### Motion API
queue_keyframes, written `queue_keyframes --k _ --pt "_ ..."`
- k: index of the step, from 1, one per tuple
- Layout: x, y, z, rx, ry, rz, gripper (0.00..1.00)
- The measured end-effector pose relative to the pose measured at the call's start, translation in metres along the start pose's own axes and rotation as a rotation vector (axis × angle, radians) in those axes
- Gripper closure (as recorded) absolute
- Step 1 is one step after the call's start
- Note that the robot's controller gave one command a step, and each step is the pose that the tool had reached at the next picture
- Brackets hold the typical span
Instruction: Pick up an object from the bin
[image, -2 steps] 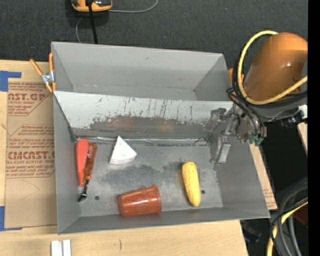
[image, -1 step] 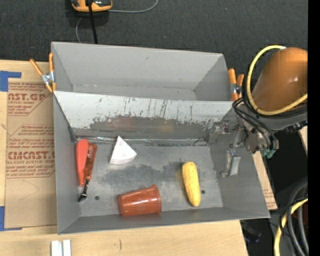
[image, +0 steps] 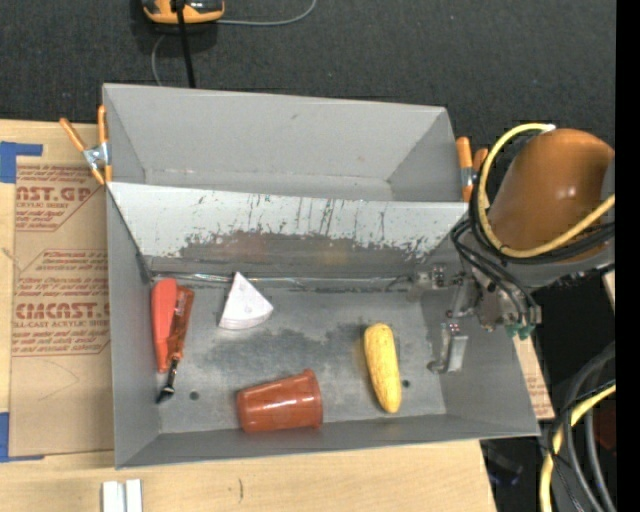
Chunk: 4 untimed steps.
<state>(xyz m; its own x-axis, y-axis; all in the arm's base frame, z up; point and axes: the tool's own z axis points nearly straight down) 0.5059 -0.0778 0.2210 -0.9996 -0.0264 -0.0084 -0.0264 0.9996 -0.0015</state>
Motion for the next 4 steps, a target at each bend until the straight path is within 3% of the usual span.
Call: queue_keyframes --k 1,2,3,4 --pt "0.006 0.002 0.034 -0.003 0.003 0.102 0.00" --pt "0.013 0.003 0.076 0.000 -0.001 -0.123 0.00" --pt "0.013 0.016 0.106 -0.003 0.002 -0.107 0.00" --pt "0.004 0.029 0.125 -0.003 0.000 0.081 0.00"
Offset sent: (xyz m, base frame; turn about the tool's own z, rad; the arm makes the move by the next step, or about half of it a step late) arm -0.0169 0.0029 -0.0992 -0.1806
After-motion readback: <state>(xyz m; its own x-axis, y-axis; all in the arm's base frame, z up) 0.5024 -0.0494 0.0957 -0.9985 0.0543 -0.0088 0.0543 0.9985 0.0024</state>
